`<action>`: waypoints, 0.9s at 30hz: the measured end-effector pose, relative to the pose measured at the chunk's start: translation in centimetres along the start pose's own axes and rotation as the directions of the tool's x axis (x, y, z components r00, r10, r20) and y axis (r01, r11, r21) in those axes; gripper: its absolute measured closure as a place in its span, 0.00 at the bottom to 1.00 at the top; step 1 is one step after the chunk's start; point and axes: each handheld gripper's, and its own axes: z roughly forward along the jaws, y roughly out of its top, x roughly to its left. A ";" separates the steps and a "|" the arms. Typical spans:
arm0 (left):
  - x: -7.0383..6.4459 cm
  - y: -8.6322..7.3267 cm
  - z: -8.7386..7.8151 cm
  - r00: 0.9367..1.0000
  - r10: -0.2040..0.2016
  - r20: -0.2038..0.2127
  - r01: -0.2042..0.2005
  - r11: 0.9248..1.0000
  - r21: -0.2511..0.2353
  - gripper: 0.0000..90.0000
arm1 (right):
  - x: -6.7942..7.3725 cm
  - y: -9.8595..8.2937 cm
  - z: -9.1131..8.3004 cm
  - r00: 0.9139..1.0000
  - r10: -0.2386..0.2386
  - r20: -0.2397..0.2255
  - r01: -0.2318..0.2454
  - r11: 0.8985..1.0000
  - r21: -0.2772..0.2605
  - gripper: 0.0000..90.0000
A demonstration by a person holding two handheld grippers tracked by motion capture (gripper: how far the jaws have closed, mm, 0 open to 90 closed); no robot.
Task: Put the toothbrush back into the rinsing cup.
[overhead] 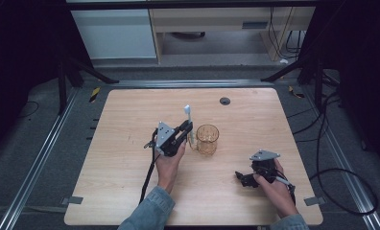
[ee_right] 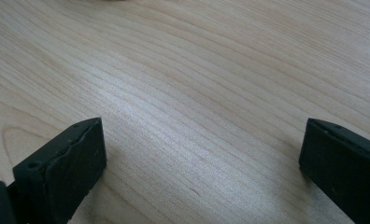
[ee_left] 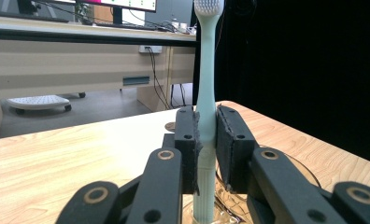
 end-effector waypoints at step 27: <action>-0.1 -1.5 0.0 1.000 0.019 0.000 -0.019 0.998 0.056 0.87 | 0.0 0.0 0.0 1.000 0.001 -0.002 -0.001 1.000 0.000 0.01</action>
